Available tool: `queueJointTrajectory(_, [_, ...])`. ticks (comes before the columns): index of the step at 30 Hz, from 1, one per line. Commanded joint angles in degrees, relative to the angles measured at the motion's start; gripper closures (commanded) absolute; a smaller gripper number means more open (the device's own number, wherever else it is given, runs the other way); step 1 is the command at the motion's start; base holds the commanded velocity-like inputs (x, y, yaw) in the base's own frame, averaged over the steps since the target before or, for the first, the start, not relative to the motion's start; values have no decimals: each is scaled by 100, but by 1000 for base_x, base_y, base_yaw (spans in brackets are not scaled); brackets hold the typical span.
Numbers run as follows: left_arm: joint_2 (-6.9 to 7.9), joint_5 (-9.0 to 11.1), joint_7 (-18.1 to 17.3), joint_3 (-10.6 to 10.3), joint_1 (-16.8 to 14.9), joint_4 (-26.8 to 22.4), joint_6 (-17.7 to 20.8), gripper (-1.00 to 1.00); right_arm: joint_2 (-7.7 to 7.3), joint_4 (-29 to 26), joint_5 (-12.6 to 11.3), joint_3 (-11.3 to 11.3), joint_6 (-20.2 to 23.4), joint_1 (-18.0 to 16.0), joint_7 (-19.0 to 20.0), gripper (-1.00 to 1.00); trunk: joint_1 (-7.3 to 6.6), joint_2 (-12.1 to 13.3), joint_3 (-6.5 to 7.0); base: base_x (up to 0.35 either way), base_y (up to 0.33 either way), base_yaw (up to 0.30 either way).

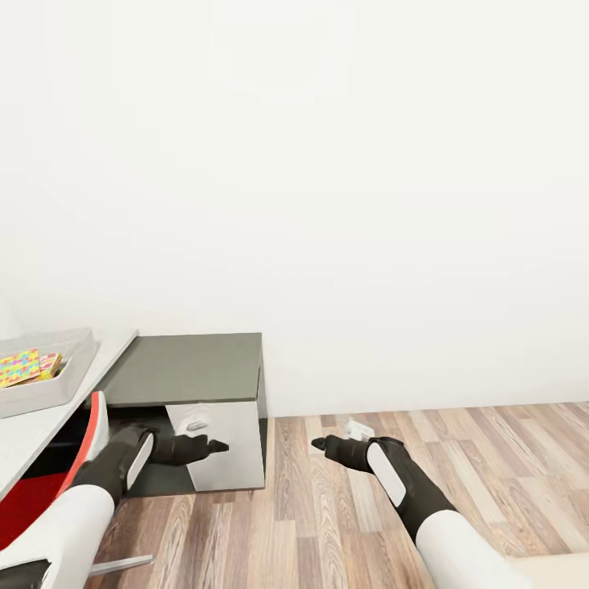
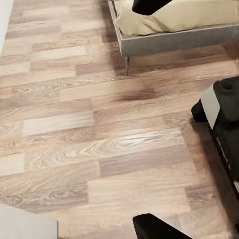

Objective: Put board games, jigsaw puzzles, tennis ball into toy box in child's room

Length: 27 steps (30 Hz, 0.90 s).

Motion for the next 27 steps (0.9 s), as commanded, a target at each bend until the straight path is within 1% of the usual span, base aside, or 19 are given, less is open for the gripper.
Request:
queueJointTrajectory(1, [-18,-51,-36,16,50,-6,31,-100,3,-3,26,2,18,-6,-30,-100,4,-13,-12,0,0,0])
queueJointTrajectory(3, [-78,-82,102,-131,238,0,-45,-100,26,2,93,6,1,-7,-233,-100,4,-13,-12,0,0,0])
queueJointTrajectory(4, [-97,-99,249,-208,322,19,-143,-100,58,8,150,7,-3,-8,-345,-100,4,-13,-12,0,0,0])
queueJointTrajectory(5, [-104,-105,345,-235,362,39,-208,-100,83,12,185,7,-5,-8,-400,-100,4,-13,-12,0,0,0])
queueJointTrajectory(7, [-124,-114,850,-304,492,215,-512,-100,255,47,404,12,-5,-7,-587,-100,4,-13,-12,0,0,0])
queueJointTrajectory(8, [-135,-116,1171,-320,528,389,-689,-100,351,76,577,14,-4,-8,-655,-100,4,-13,-12,0,0,0])
queueJointTrajectory(9, [-141,-115,1346,-324,541,496,-791,-100,396,99,679,13,-4,-8,-681,-100,4,-13,-12,0,0,0])
queueJointTrajectory(10, [-160,-106,1713,-331,560,749,-1031,-100,482,176,907,12,-10,-7,-720,-100,4,-13,-12,0,0,0])
queueJointTrajectory(11, [-172,-103,1898,-334,566,886,-1168,-100,524,231,1027,11,-16,-8,-733,-100,4,-13,-12,0,0,0])
queueJointTrajectory(12, [-203,-109,2262,-335,576,1169,-1467,-100,525,358,1258,10,-42,-8,-753,-100,4,-13,-12,0,0,0])
queueJointTrajectory(14, [-239,-113,2615,-335,582,1441,-1784,-100,525,470,1442,10,-97,-9,-765,-100,4,-13,-12,0,0,0])
queueJointTrajectory(15, [-267,-116,2952,-335,586,1685,-2096,-100,525,554,1571,8,-165,-9,-774,-100,4,-13,-12,0,0,0])
queueJointTrajectory(16, [-284,-117,3253,-333,590,1892,-2381,-100,525,617,1649,5,-216,-9,-779,-100,4,-13,-12,0,0,0])
queueJointTrajectory(17, [-291,-118,3388,-333,592,1984,-2509,-100,525,641,1676,2,-235,-9,-780,-100,4,-13,-12,0,0,0])
queueJointTrajectory(19, [-314,-121,3784,-330,615,2309,-2904,-100,525,708,1740,-5,-289,-6,-787,-100,4,-13,-12,0,0,0])
queueJointTrajectory(21, [-322,-125,3933,-330,679,2490,-3136,-100,525,797,1767,2,-305,-2,-791,-100,4,-13,-12,0,0,0])
queueJointTrajectory(23, [-326,-127,4009,-332,784,2585,-3340,-100,525,958,1787,5,-314,13,-794,-100,4,-13,-12,0,0,0])
queueJointTrajectory(25, [-327,-128,4039,-333,871,2621,-3456,-100,525,1095,1790,3,-324,32,-793,-100,4,-13,-12,0,0,0])
queueJointTrajectory(27, [-328,-128,4073,-334,1066,2659,-3657,-100,525,1418,1781,-3,-358,74,-790,-100,4,-13,-12,0,0,0])
